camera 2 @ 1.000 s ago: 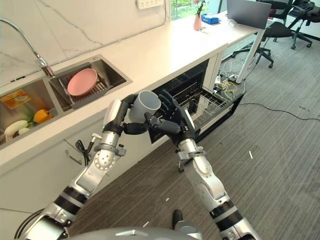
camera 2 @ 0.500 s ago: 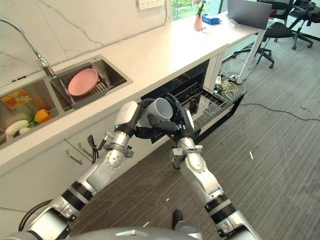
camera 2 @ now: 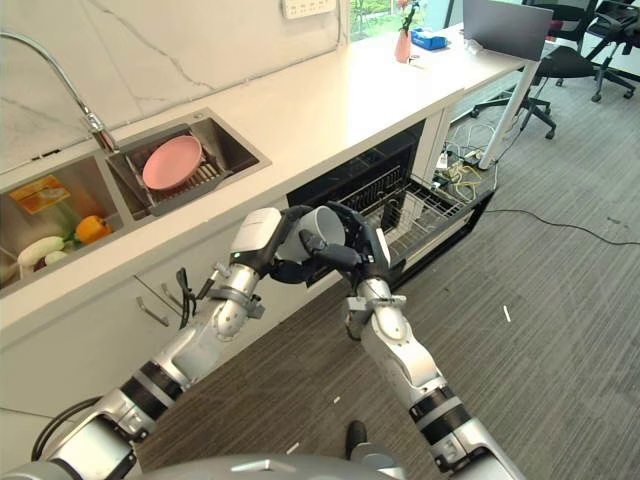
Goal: Place the dishes in the dishwasher.
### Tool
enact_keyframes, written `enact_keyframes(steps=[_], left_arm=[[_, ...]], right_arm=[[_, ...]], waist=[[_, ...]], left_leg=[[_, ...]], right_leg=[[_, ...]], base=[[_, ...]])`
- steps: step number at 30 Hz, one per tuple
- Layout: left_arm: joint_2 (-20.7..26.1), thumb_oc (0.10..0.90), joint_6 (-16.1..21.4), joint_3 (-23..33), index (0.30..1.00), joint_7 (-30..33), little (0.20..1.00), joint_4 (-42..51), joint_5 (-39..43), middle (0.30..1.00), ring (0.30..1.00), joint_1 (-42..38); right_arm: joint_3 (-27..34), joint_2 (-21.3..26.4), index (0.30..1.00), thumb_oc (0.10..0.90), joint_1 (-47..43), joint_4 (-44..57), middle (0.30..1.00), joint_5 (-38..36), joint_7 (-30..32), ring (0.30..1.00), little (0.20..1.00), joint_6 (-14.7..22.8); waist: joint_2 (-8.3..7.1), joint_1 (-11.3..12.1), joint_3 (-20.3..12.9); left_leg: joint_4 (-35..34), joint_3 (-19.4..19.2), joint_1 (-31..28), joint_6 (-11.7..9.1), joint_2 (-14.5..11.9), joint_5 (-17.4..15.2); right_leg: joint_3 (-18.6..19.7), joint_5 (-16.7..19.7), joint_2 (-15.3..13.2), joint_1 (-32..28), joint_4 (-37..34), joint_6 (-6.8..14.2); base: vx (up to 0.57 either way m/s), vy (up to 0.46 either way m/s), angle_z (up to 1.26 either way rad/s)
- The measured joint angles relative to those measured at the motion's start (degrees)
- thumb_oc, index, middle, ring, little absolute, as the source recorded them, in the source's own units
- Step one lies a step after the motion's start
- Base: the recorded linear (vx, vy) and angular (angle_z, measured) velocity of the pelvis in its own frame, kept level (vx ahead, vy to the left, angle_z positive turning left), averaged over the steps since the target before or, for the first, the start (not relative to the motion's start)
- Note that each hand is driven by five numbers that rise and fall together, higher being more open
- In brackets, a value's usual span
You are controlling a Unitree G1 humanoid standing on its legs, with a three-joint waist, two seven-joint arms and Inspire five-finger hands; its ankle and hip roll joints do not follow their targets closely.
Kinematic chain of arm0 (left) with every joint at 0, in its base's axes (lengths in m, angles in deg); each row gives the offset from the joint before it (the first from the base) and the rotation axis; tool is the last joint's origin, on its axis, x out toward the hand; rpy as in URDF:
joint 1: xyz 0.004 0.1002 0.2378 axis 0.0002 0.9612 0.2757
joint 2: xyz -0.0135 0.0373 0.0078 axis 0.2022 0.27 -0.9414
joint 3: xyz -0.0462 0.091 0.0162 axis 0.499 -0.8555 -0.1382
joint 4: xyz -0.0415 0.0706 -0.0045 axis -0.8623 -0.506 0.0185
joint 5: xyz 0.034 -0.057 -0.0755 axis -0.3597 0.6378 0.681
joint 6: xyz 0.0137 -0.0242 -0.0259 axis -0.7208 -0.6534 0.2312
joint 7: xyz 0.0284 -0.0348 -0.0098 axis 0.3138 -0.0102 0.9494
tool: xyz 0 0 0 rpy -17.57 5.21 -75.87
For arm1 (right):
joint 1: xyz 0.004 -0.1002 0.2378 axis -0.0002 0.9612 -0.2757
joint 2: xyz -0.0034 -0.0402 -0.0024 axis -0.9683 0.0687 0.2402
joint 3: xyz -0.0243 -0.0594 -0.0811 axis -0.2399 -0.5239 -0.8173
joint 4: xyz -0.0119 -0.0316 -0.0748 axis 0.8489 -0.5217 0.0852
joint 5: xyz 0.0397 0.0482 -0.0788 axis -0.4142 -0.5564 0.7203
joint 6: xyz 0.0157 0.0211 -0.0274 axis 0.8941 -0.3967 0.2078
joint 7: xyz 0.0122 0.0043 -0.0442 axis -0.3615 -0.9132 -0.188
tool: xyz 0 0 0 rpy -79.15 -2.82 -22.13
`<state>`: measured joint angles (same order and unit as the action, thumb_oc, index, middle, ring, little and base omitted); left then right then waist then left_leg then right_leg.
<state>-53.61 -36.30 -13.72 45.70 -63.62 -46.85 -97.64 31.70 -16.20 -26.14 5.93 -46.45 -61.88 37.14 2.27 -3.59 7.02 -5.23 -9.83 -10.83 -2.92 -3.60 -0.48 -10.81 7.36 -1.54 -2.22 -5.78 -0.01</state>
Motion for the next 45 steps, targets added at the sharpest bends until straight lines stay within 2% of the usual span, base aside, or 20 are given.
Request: enact_keyframes(steps=[3,7,11,12,17,22,24,27,28,29,30,32,34,36,39,40,41,45], left_arm=[[-0.4,0.8,0.7,0.3,0.9,0.4,0.9,0.0,0.1,0.9,0.9,0.0],[-2.0,0.8,3.7,0.2,0.9,1.0,0.9,0.2,0.9,0.9,0.9,0.1],[-3.1,0.8,5.7,3.5,0.9,1.6,0.9,2.2,5.8,0.9,0.9,3.7],[-3.1,0.8,5.7,3.5,0.9,1.6,0.9,2.2,5.8,0.9,0.9,3.7],[-4.1,0.8,3.9,10.6,0.9,3.0,0.9,1.9,12.9,0.9,0.9,10.5],[-4.1,0.8,3.0,13.6,0.9,4.1,0.9,0.1,14.8,0.9,0.9,11.3],[-4.0,0.8,3.0,14.2,0.9,4.6,0.9,-0.1,16.0,0.9,0.9,11.7],[-3.0,0.8,3.7,14.6,0.9,4.3,0.9,-0.2,17.2,0.9,0.9,15.8],[-3.0,0.8,3.7,14.6,0.9,4.3,0.9,-0.2,17.2,0.9,0.9,15.8],[-1.3,0.8,3.9,15.3,0.9,3.2,0.9,-2.3,18.3,0.9,0.9,20.8],[-0.9,0.8,4.1,15.8,0.9,2.8,0.9,-4.8,18.8,0.9,0.9,23.4],[0.0,0.8,4.3,16.7,0.9,1.7,0.9,-11.5,19.5,0.9,0.9,26.9],[0.7,0.8,2.4,17.9,0.9,0.2,0.9,-17.7,21.0,0.9,0.9,29.8],[0.7,0.8,1.4,18.0,0.9,-0.4,0.9,-19.4,21.5,0.9,0.9,30.8],[-1.9,0.8,4.7,21.4,0.9,-0.6,0.9,-26.6,22.0,0.9,0.9,33.1],[-2.0,0.8,3.2,21.2,0.9,-0.7,0.9,-27.8,23.2,0.9,0.9,33.3],[-1.8,0.8,3.2,20.9,0.9,-0.8,0.9,-28.4,23.2,0.9,0.9,33.2],[-2.1,0.8,4.0,18.8,0.9,-1.4,0.9,-29.6,23.1,0.9,0.9,31.5]], right_arm=[[1.7,-0.1,0.3,0.4,0.0,0.8,0.3,0.7,0.1,0.3,0.3,0.1],[4.0,-0.4,0.3,0.4,0.0,2.3,0.3,3.3,1.2,0.3,0.3,1.1],[9.4,1.7,0.3,0.4,0.1,4.6,0.3,12.8,3.6,0.3,0.3,1.2],[9.4,1.7,0.3,0.4,0.1,4.6,0.3,12.8,3.6,0.3,0.3,1.2],[16.3,5.0,0.3,0.4,0.0,4.9,0.3,17.0,7.3,0.3,0.3,1.3],[17.1,7.0,0.3,0.4,-1.0,3.6,0.3,20.7,8.3,0.3,0.3,1.2],[16.9,8.3,0.3,0.4,-3.7,0.2,0.3,22.9,8.5,0.3,0.3,0.9],[16.0,14.0,0.3,0.4,-9.8,-8.6,0.3,25.4,7.9,0.3,0.3,-1.6],[16.0,14.0,0.3,0.4,-9.8,-8.6,0.3,25.4,7.9,0.3,0.3,-1.6],[15.0,18.6,0.3,0.4,-13.7,-15.1,0.3,26.5,7.4,0.3,0.3,-3.0],[14.9,21.2,0.3,0.4,-15.5,-18.1,0.3,26.9,7.2,0.3,0.3,-3.6],[15.1,24.6,0.3,0.4,-19.4,-24.1,0.3,27.0,7.1,0.3,0.3,-4.2],[15.8,26.3,0.3,0.4,-22.3,-28.1,0.3,27.0,7.5,0.3,0.3,-5.0],[16.0,26.6,0.3,0.4,-22.8,-28.3,0.3,27.0,7.5,0.3,0.3,-5.2],[12.5,27.3,0.3,0.4,-29.5,-38.9,0.3,27.0,5.6,0.3,0.3,-4.5],[12.9,27.2,0.3,0.4,-29.8,-40.8,0.3,26.9,5.3,0.3,0.3,-5.0],[12.9,27.3,0.3,0.4,-30.0,-42.6,0.3,26.9,4.9,0.3,0.3,-4.7],[10.7,26.7,0.3,0.4,-33.1,-51.4,0.3,26.9,1.9,0.3,0.3,-5.3]], waist=[[0.01,0.0,0.0],[0.03,0.3,0.0],[0.06,0.5,0.0],[0.06,0.5,0.0],[0.08,1.2,0.0],[-0.05,2.3,0.1],[-0.76,3.5,0.4],[-2.18,5.0,1.4],[-2.18,5.0,1.4],[-3.19,6.6,2.0],[-3.29,7.4,2.4],[-3.73,8.4,2.9],[-4.29,8.7,4.0],[-4.16,9.2,4.6],[-3.86,10.9,6.6],[-3.76,11.9,7.1],[-3.73,12.7,7.5],[-1.3,15.6,10.7]], left_leg=[[0.0,0.8,0.1,0.0,0.0,0.0],[0.0,1.1,0.3,0.0,0.0,0.0],[-0.3,1.7,0.8,0.0,-0.1,0.0],[-0.3,1.7,0.8,0.0,-0.1,0.0],[-0.2,2.5,1.1,0.0,-0.1,0.0],[-0.2,2.8,1.9,0.0,-0.2,0.0],[0.0,2.9,2.9,-0.1,-0.2,0.1],[0.0,3.9,6.1,-0.2,-0.2,0.9],[0.0,3.9,6.1,-0.2,-0.2,0.9],[0.1,4.1,7.7,-0.4,-0.4,1.1],[0.1,4.4,9.0,-0.4,-0.4,1.1],[0.1,4.6,10.7,-0.4,-0.4,1.2],[0.2,5.5,12.1,-0.5,-0.4,1.4],[0.1,5.9,12.5,-0.5,-0.4,1.5],[0.2,6.4,13.6,-0.5,-0.1,1.5],[0.3,7.3,14.6,-0.5,-0.1,1.7],[0.3,7.6,15.5,-0.5,0.0,1.8],[0.5,9.2,18.4,-0.3,0.5,2.3]], right_leg=[[-0.5,0.0,-0.1,-0.1,0.0,0.0],[-0.8,-0.1,-0.1,-0.2,0.0,-0.2],[-1.6,-0.4,-0.2,-0.2,0.0,-0.3],[-1.6,-0.4,-0.2,-0.2,0.0,-0.3],[-2.1,-0.7,-0.2,-0.1,0.0,-0.2],[-2.8,-0.8,-0.2,0.3,-0.1,0.0],[-3.0,-0.8,-0.2,1.2,0.0,0.0],[-3.6,-0.2,-0.3,4.2,0.0,-0.4],[-3.6,-0.2,-0.3,4.2,0.0,-0.4],[-3.8,-0.1,-0.1,5.8,0.0,-0.7],[-4.4,0.0,-0.2,6.5,0.0,-0.7],[-4.7,-0.1,-0.3,8.1,0.0,-0.7],[-5.1,0.0,-0.3,9.6,0.0,-0.8],[-5.5,0.0,-0.3,9.7,0.0,-0.8],[-6.1,-0.5,-0.7,10.4,0.0,-0.3],[-6.6,-0.5,-0.8,11.1,0.0,-0.3],[-6.9,-0.5,-0.9,11.8,0.0,-0.4],[-8.1,-0.2,-1.4,13.8,0.1,-0.8]], base=[[0.02,0.001,0.07],[0.02,0.001,0.05],[0.02,-0.004,0.1],[0.02,-0.006,0.06],[0.02,0.002,0.05],[-0.01,-0.009,0.05],[-0.05,-0.023,0.03],[-0.03,-0.016,0.14],[-0.02,-0.008,0.08],[-0.01,-0.004,0.1],[-0.01,-0.008,0.12],[-0.01,-0.006,0.12],[0.02,0.004,0.19],[0.03,-0.005,0.14],[-0.01,-0.003,0.12],[0.0,-0.004,0.28],[-0.02,0.008,0.32],[-0.02,0.002,0.19]])
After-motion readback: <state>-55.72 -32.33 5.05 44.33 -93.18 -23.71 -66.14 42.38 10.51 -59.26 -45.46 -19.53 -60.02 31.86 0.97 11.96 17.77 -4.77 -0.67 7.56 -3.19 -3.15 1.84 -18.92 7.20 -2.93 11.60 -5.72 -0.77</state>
